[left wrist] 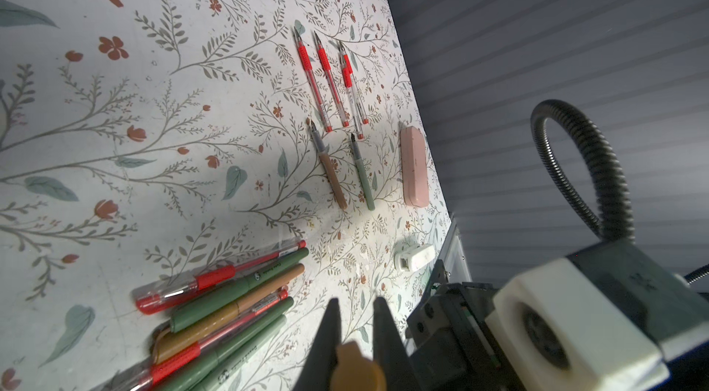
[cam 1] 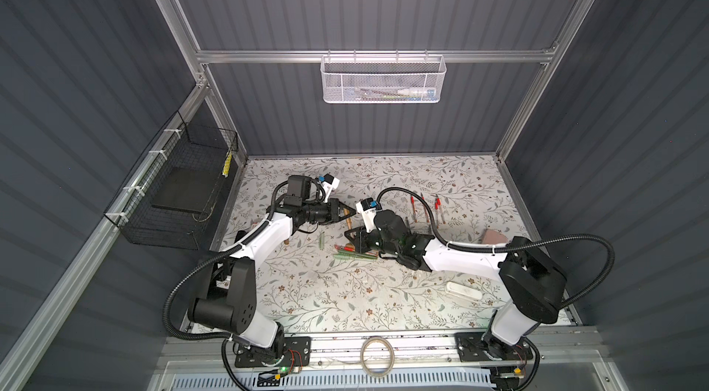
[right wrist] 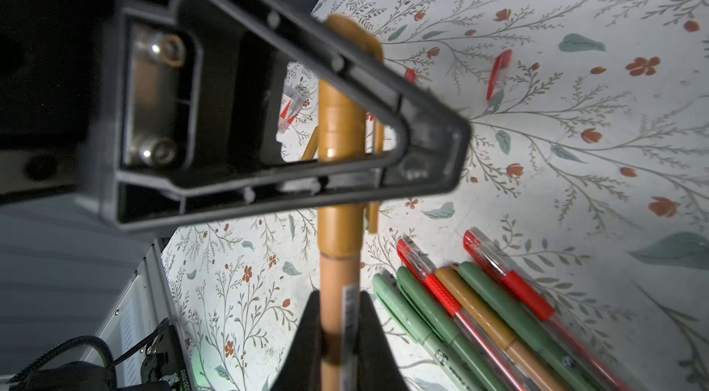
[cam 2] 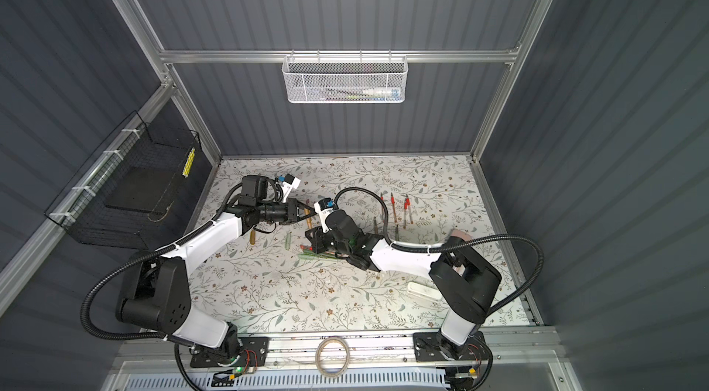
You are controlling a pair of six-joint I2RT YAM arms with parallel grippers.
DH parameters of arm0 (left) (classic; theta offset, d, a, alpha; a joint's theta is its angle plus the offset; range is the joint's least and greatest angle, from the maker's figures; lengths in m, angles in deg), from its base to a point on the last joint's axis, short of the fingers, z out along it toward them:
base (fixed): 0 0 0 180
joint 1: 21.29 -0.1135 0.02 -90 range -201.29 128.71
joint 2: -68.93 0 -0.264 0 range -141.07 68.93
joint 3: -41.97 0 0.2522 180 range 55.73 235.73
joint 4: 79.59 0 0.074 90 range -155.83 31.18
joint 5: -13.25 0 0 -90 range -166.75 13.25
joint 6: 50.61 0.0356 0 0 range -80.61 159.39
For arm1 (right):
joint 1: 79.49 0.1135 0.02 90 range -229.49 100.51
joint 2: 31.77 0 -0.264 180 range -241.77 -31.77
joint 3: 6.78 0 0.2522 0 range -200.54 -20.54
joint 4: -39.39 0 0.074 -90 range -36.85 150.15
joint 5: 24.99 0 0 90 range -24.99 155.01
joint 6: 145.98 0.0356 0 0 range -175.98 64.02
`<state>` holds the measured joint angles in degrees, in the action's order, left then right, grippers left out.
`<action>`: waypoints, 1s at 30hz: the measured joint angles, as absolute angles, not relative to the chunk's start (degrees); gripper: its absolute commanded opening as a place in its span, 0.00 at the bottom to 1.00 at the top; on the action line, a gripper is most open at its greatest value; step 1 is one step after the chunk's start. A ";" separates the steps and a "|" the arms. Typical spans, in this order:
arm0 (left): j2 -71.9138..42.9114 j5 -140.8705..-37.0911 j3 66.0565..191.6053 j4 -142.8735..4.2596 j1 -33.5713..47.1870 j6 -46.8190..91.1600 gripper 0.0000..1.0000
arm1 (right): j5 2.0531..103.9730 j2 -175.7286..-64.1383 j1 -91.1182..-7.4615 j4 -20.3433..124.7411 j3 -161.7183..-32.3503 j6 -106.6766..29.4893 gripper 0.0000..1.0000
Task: Remove pen caps from pens
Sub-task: Open the pen cap on the pen, then place the pen cap at the middle-left of the table.
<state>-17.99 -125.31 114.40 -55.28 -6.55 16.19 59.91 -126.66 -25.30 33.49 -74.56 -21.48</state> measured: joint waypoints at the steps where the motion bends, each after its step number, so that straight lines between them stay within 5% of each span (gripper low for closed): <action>1: -17.44 -125.37 114.40 -54.54 -6.55 16.63 0.00 | 59.91 -126.27 -25.21 32.90 -74.02 -21.46 0.00; 14: -17.24 -124.63 121.85 -42.67 -8.06 19.66 0.00 | 59.43 -124.80 -24.90 25.95 -71.39 -21.43 0.00; 22: -20.24 -105.59 131.97 -49.49 -24.32 19.71 0.00 | 59.41 -123.29 -24.29 39.08 -62.15 -19.99 0.00; 30: -21.75 -104.06 132.61 -48.63 -23.95 18.83 0.00 | 64.02 -116.15 -24.12 42.87 -61.71 -19.99 0.00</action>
